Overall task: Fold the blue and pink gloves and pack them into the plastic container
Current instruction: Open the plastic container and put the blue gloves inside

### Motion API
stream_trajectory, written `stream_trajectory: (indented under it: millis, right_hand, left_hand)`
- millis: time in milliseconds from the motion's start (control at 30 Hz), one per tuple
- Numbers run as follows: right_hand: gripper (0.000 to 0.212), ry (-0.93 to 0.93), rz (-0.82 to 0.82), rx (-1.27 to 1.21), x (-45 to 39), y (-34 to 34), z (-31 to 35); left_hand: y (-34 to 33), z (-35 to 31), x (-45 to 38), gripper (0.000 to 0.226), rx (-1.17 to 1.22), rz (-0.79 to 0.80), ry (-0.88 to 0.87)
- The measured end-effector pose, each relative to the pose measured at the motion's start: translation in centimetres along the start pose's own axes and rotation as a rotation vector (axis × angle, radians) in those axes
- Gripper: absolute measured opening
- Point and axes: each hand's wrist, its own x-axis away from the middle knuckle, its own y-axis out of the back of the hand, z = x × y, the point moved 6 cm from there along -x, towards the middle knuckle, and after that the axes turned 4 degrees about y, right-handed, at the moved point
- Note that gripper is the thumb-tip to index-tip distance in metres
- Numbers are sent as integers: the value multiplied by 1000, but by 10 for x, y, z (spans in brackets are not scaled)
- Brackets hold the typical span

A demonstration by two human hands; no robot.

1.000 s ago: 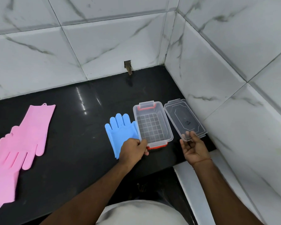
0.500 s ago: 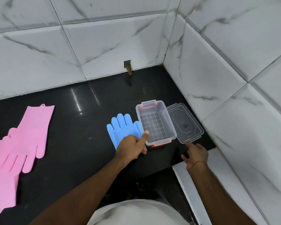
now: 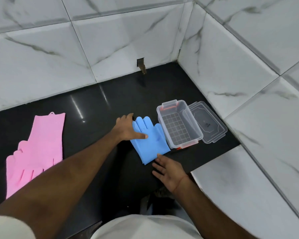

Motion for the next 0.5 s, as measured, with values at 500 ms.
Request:
stream_trajectory:
  millis: [500]
  right_hand:
    - [37, 206, 9, 113, 4, -55, 17]
  left_hand:
    - [-1, 35, 13, 46, 477, 87, -135]
